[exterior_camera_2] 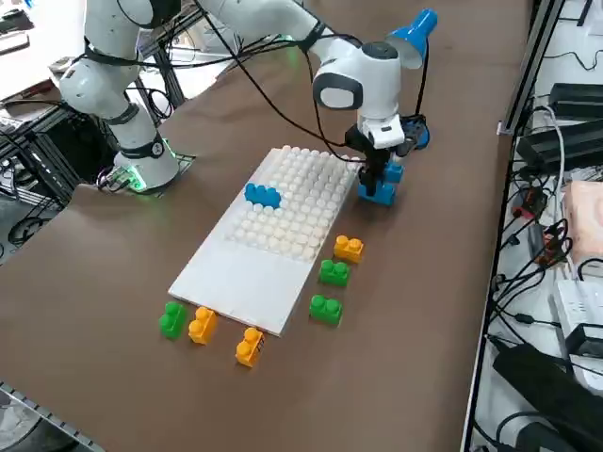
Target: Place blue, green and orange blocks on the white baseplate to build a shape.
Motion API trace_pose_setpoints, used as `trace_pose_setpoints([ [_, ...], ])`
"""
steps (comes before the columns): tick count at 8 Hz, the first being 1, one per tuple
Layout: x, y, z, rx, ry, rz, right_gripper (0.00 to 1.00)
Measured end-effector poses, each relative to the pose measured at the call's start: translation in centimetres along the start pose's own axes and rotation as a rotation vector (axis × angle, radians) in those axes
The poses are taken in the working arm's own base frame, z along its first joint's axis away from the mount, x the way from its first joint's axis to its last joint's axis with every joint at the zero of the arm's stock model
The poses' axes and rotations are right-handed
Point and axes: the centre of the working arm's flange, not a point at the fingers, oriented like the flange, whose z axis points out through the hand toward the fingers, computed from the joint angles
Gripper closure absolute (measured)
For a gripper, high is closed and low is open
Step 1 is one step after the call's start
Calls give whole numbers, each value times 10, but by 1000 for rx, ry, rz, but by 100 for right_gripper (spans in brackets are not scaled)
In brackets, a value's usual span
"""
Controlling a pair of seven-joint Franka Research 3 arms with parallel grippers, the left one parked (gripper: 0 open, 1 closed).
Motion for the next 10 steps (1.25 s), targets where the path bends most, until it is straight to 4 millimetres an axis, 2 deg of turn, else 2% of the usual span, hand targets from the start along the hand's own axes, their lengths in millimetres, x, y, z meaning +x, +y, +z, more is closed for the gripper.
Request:
trace_pose_setpoints([
  [1, 6, 0, -16, 5, 23, -60, 65],
  [3, 11, -1, -69, 12, 79, -281, 65],
  [4, 8, 0, -91, 9, 92, -408, 65],
  [5, 0, 2, -103, 4, 93, -534, 65],
  [7, -25, 10, -107, -3, 63, -790, 65],
  [10, -60, 29, -101, 3, 6, -1196, 65],
])
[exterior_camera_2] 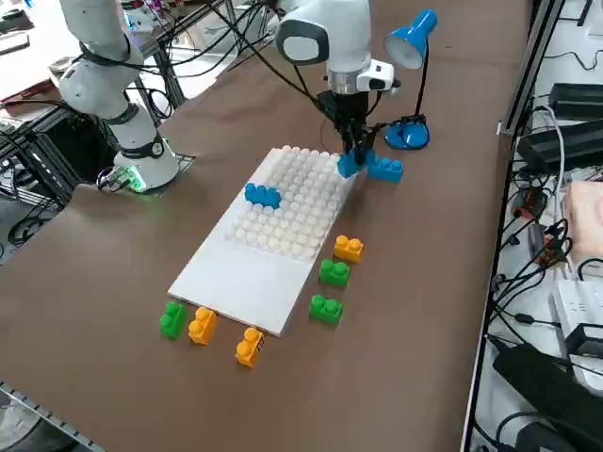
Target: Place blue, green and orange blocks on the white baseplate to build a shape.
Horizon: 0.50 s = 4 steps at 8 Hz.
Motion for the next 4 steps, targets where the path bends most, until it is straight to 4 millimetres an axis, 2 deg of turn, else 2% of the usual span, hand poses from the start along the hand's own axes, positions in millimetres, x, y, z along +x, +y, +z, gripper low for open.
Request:
trace_pose_setpoints([
  [2, -20, -20, 2, 25, -14, -212, 65],
  [4, -50, -44, 9, 35, -19, -286, 65],
])
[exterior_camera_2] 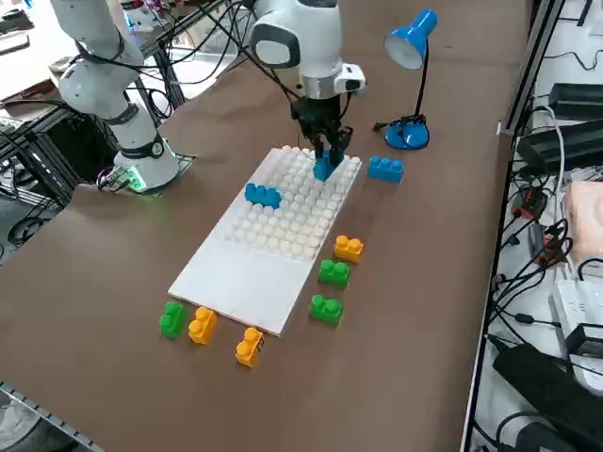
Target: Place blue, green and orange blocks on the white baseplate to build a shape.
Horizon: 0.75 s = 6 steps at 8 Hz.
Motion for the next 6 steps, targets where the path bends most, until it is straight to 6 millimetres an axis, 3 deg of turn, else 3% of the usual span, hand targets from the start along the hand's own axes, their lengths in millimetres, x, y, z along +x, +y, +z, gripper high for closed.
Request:
trace_pose_setpoints([
  [3, -35, -32, 25, 4, -2, -14, 65],
  [6, -50, -47, 40, 12, -5, -71, 65],
])
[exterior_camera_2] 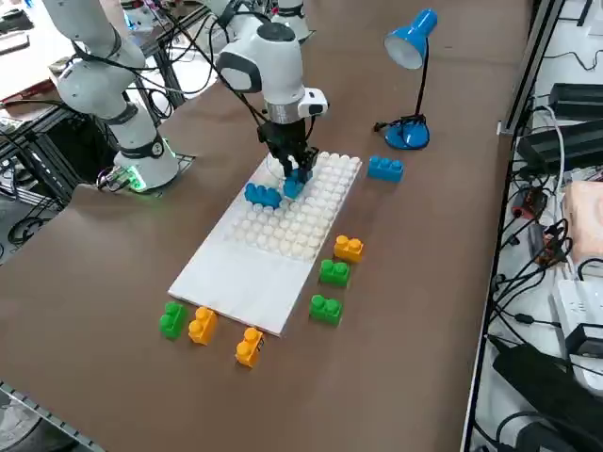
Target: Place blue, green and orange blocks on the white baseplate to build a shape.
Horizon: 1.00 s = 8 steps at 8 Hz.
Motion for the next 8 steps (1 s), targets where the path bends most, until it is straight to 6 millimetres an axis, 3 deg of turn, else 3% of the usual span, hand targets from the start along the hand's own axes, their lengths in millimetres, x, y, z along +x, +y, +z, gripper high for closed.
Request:
trace_pose_setpoints([
  [8, -16, -24, 12, -42, -6, -43, 65],
])
